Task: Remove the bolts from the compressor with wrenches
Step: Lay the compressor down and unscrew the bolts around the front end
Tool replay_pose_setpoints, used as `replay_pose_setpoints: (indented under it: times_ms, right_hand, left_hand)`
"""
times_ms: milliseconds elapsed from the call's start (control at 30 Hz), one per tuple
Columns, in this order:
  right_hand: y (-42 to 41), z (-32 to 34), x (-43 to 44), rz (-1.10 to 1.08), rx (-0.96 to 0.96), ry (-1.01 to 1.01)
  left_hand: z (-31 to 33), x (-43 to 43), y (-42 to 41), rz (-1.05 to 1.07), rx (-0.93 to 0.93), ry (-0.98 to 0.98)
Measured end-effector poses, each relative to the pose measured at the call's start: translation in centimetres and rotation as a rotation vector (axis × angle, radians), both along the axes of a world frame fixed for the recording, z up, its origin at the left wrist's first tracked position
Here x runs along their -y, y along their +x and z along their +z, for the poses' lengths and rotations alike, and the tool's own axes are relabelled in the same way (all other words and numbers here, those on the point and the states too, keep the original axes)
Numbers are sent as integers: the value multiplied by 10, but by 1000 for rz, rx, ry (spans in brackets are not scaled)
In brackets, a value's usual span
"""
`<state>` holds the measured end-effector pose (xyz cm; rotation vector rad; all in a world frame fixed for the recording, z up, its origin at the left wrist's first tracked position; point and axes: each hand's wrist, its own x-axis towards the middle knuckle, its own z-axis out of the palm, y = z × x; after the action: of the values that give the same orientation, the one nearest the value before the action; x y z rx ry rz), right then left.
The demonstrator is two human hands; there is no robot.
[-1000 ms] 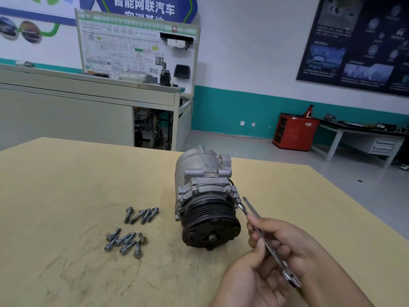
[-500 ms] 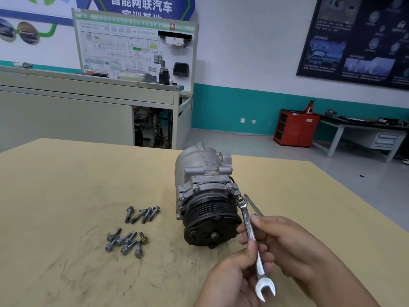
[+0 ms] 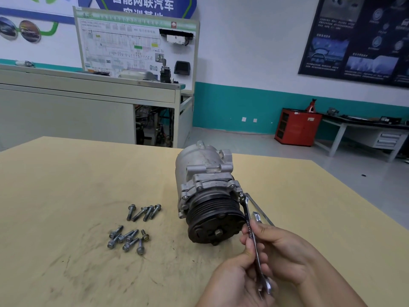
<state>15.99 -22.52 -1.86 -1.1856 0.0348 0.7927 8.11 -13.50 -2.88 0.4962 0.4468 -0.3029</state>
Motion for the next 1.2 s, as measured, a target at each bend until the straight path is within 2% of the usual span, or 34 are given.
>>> replay_pose_setpoints:
  times_ms: [100, 200, 433, 600, 833, 1200]
  right_hand:
    - [0, -1, 1, -2, 32, -64]
    - [1, 1, 6, -27, 108, -219]
    - [1, 15, 15, -61, 327, -433]
    - [-1, 24, 12, -126, 505, -461]
    - [-4, 25, 19, -2, 375, -328]
    - [1, 20, 16, 17, 421, -387]
  left_hand:
    - [-4, 7, 6, -16, -6, 142]
    - [-4, 16, 8, -16, 38, 227]
    - [4, 27, 11, 54, 144, 101]
    - [9, 29, 14, 95, 163, 79]
    - [10, 23, 12, 50, 149, 97]
    - [10, 21, 11, -11, 164, 100]
